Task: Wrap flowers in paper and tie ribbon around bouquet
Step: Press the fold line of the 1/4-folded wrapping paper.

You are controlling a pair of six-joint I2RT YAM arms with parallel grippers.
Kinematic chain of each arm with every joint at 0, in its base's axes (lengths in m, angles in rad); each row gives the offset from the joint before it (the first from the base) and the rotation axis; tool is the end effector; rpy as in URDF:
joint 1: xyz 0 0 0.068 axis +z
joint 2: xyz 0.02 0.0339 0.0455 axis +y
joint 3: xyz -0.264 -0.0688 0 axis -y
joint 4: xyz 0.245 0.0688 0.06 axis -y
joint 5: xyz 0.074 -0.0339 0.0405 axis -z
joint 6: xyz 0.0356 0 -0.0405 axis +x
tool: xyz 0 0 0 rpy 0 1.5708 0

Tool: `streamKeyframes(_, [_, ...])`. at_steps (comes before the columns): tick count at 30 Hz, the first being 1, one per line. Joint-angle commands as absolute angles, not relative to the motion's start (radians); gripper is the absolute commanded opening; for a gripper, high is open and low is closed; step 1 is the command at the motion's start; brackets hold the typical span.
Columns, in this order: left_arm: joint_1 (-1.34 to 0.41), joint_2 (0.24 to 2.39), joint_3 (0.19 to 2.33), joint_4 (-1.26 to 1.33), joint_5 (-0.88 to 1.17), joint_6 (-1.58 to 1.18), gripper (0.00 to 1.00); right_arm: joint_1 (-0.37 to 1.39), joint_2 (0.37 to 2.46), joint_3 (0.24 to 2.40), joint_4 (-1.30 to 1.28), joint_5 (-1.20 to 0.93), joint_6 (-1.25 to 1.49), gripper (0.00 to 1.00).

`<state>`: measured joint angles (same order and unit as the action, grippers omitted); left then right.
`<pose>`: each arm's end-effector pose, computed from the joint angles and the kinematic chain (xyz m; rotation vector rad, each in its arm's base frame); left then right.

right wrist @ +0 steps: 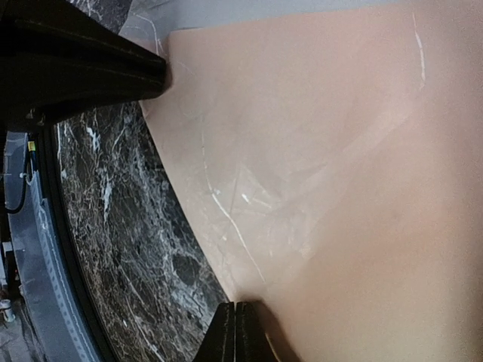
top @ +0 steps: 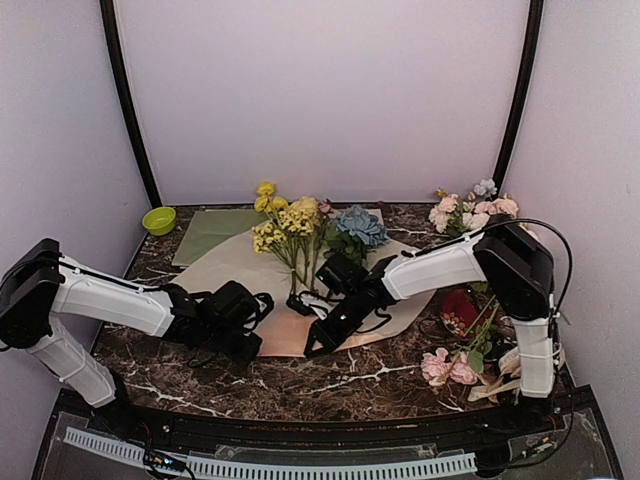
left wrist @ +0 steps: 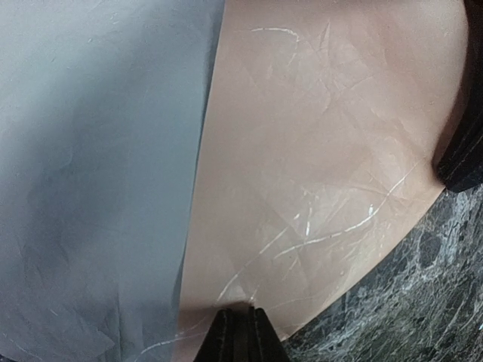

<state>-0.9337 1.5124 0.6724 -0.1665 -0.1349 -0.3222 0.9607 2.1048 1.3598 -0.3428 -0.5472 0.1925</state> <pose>0.1652 -0.2152 0.1423 0.7318 2.4870 -0.2997 0.2275 0.3578 0.1263 -1.2493 2.5658 1.0521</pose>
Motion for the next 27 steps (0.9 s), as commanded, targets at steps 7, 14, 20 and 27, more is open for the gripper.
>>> streamKeyframes(7, [-0.905, 1.546, 0.662, -0.242, -0.088, -0.318, 0.08, 0.883, 1.968, 1.075, -0.278, -0.526, 0.253, 0.03])
streamKeyframes(14, [-0.890, 1.558, 0.672, -0.249, -0.074, -0.311, 0.08, 0.833, 1.875, 0.949, -0.309, -0.504, 0.258, 0.03])
streamKeyframes(20, [-0.885, 1.561, 0.676, -0.254, -0.068, -0.311, 0.08, 0.793, 1.808, 0.878, -0.352, -0.491, 0.250, 0.04])
streamKeyframes(27, [-0.882, 1.567, 0.683, -0.256, -0.063, -0.304, 0.08, 0.749, 1.734, 0.881, -0.399, -0.536, 0.194, 0.04])
